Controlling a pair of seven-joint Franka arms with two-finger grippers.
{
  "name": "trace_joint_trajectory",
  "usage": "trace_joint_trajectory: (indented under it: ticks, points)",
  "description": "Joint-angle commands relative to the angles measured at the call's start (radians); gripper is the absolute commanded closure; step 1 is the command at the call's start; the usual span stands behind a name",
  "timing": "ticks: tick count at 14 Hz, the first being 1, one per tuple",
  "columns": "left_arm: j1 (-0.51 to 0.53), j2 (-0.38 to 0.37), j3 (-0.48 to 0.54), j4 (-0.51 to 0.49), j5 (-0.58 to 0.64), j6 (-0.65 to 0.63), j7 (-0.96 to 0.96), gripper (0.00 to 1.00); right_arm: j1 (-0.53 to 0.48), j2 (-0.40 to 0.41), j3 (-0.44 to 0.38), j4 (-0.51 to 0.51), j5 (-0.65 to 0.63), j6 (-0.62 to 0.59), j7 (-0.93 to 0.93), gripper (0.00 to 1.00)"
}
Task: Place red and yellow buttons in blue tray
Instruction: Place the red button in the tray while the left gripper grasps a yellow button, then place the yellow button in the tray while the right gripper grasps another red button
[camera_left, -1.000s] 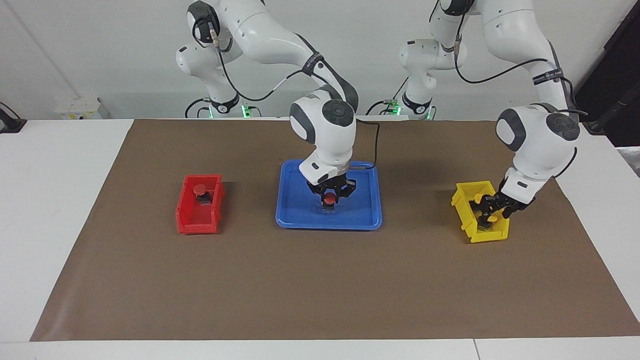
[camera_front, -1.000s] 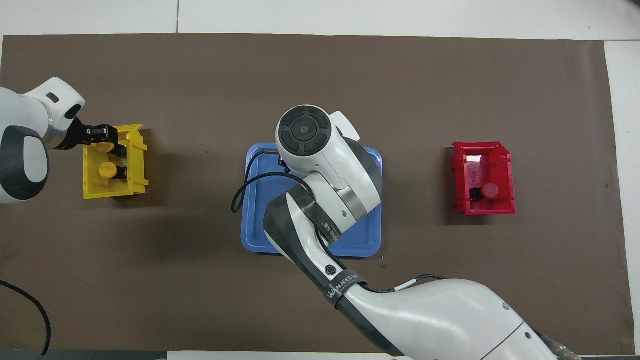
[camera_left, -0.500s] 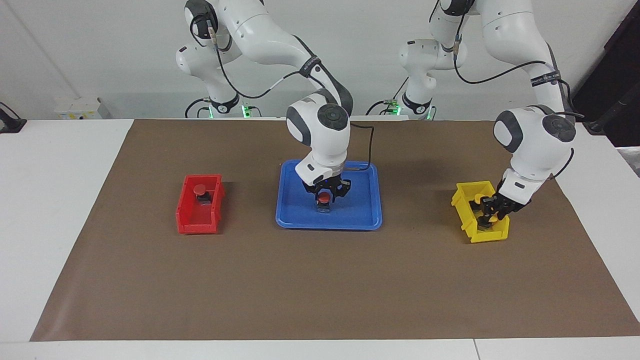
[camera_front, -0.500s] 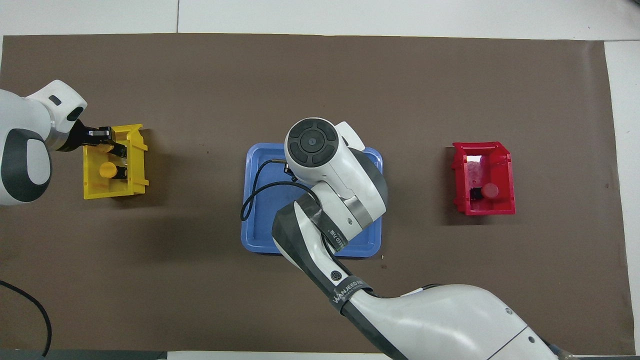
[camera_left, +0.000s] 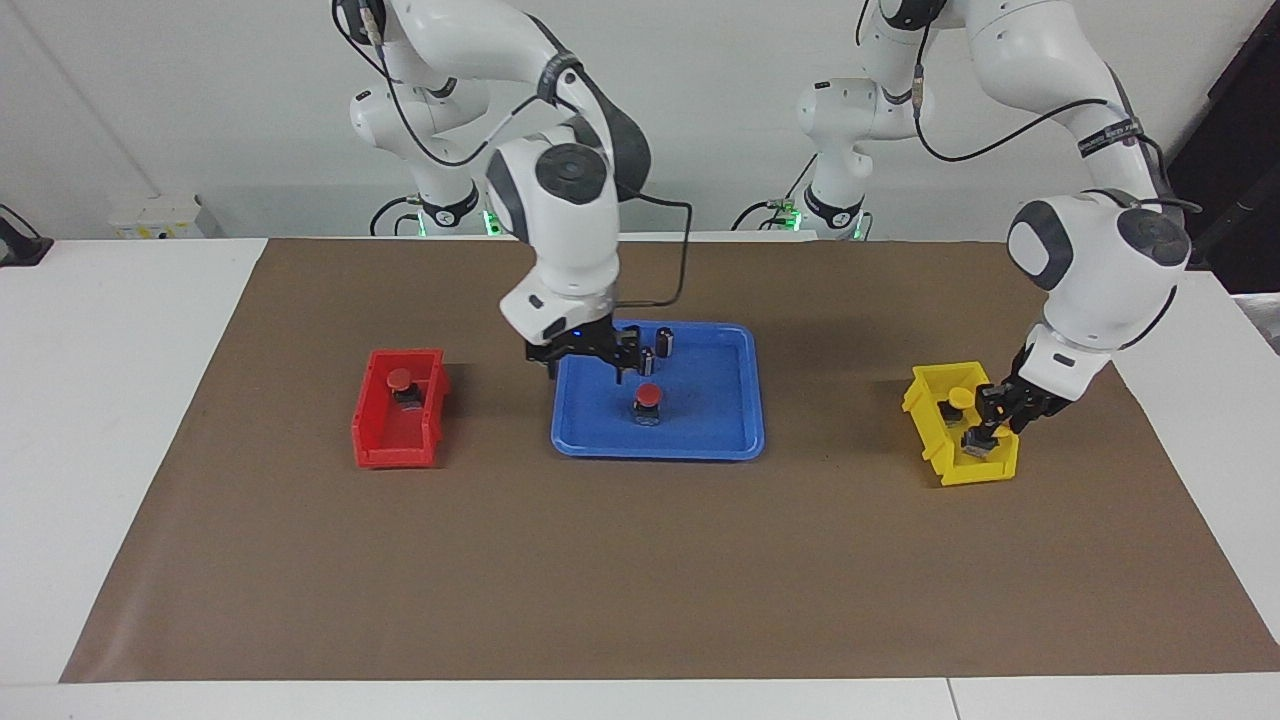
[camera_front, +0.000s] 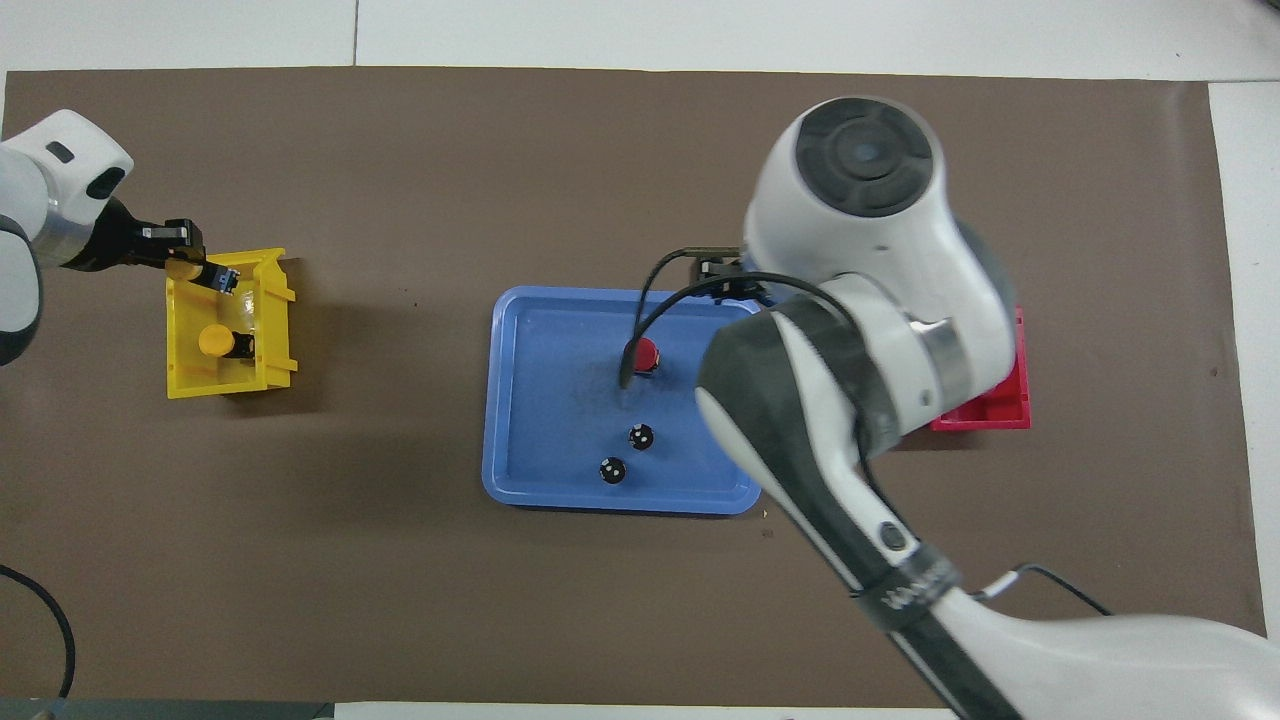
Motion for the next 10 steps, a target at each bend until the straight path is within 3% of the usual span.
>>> trace_joint_trajectory:
  ticks: [1,5,10]
  points:
    - [-0.093,0.002,0.000,0.142,0.110,-0.119,-0.186,0.94,-0.114,-0.222,0.015,-0.290,0.012,0.048,-0.182,0.03]
    - [-0.286,-0.011,-0.006,0.094,0.109,-0.098,-0.482,0.94,-0.292,-0.307,0.015,-0.534,0.018,0.284,-0.396,0.10]
    - [-0.506,0.024,-0.006,0.032,0.109,0.008,-0.812,0.96,-0.308,-0.281,0.013,-0.621,0.019,0.405,-0.404,0.19]
